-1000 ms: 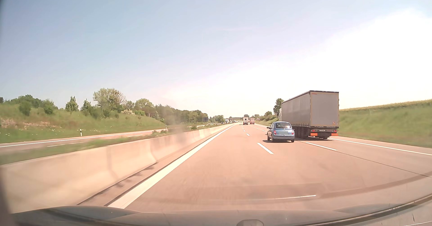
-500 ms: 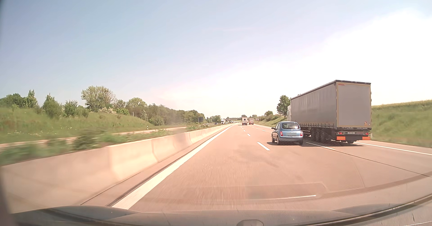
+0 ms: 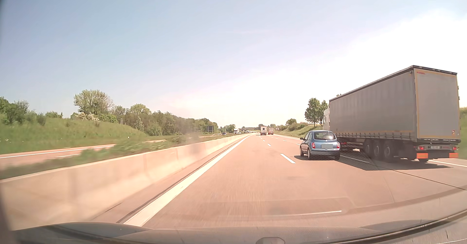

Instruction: Follow the waypoints while adhering to traffic rules and regulations

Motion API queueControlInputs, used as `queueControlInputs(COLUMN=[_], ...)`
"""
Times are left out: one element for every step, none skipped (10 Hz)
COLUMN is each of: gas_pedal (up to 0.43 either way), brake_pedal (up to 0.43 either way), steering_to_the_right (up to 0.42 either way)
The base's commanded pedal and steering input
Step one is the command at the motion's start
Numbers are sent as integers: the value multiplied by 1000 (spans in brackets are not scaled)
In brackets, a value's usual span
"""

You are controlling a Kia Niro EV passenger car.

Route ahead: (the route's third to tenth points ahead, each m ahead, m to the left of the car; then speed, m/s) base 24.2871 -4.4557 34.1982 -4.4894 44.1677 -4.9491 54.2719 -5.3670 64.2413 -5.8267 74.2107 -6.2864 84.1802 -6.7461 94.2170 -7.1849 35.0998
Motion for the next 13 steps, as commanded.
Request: queueControlInputs(gas_pedal=[248,248,248,248,248,248,248,248,248,248,260,260,280], brake_pedal=[0,0,0,0,0,0,0,0,0,0,0,0,0], steering_to_the_right=[4,3,4,4,3,3,2,1,1,1,1,1,1])
